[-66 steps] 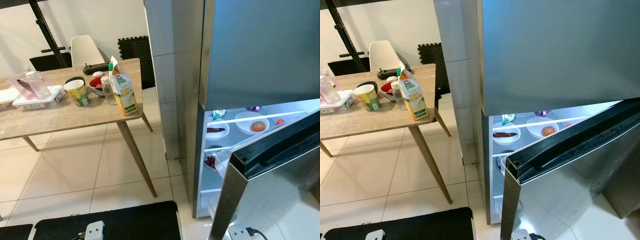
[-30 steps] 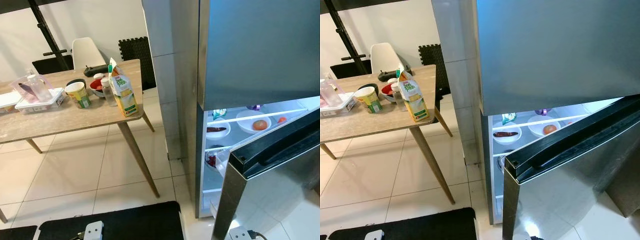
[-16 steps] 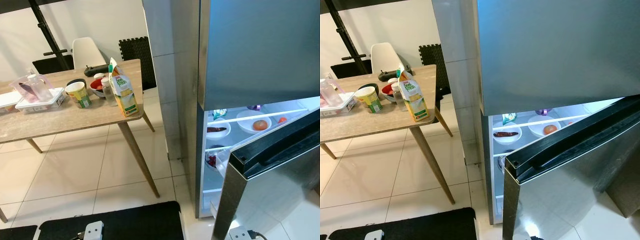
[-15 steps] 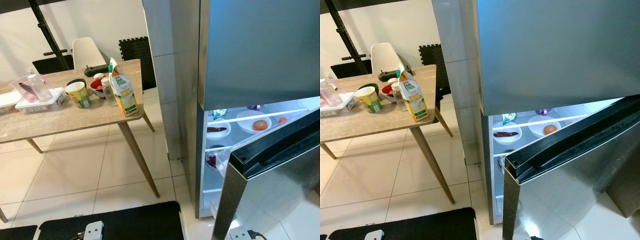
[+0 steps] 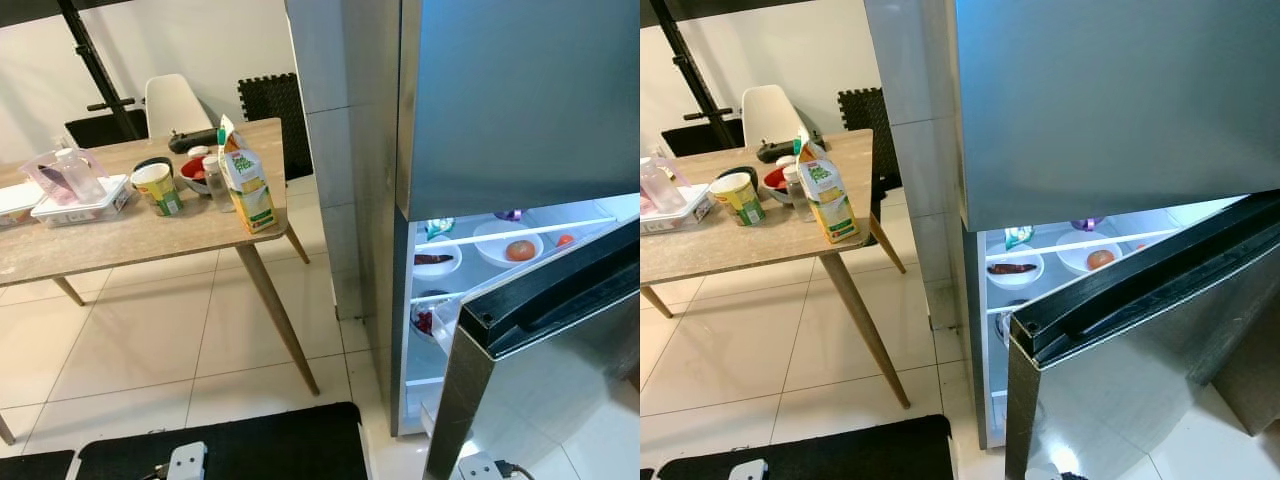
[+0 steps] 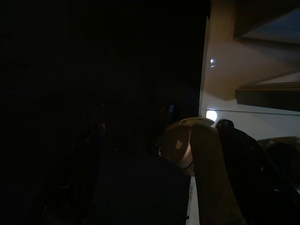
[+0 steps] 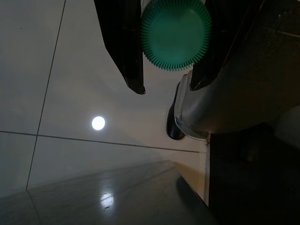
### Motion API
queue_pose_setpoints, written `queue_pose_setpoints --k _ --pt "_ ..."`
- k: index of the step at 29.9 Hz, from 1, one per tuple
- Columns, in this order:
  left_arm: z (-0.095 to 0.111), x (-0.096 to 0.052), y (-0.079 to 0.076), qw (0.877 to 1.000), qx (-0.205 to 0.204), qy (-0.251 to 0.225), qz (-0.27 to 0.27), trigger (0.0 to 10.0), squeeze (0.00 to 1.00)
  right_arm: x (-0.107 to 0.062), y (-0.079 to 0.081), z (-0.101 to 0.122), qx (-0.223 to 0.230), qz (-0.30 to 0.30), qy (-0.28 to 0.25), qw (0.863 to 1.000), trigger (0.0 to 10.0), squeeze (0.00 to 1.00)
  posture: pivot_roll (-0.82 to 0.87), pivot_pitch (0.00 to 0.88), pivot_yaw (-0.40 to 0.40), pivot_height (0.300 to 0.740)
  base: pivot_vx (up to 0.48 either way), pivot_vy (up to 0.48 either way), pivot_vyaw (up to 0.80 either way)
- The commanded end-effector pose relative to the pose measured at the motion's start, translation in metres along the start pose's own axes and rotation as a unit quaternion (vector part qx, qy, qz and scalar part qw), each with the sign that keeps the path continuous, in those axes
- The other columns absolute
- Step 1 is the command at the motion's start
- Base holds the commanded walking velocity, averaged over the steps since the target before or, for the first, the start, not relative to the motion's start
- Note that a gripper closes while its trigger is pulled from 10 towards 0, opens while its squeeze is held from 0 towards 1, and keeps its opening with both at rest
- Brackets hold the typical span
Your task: Restocking fridge
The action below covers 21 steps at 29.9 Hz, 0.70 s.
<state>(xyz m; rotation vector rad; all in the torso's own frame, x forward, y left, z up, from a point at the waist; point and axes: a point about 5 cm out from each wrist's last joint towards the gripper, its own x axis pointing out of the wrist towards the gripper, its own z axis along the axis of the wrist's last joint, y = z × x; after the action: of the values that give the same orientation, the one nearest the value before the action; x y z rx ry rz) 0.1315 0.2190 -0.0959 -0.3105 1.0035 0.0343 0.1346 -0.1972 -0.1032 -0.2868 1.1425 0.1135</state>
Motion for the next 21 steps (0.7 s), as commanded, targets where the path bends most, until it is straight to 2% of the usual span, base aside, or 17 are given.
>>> queue_pose_setpoints --k 1,21 --pt "0.0029 -0.0023 0.0071 1.0 0.004 -0.003 0.011 10.0 0.0 0.0006 0.0053 0.0028 -0.004 0.009 -0.001 1.0 10.0 0.0 0.01 0.0 0.101 0.74 0.0 0.0 0.0" --pt "0.0032 -0.0027 0.0082 1.0 0.008 -0.002 0.011 10.0 0.0 0.0004 0.0056 0.0014 -0.005 0.01 0.001 1.0 10.0 0.0 0.01 0.0 0.107 0.74 0.0 0.0 0.0"
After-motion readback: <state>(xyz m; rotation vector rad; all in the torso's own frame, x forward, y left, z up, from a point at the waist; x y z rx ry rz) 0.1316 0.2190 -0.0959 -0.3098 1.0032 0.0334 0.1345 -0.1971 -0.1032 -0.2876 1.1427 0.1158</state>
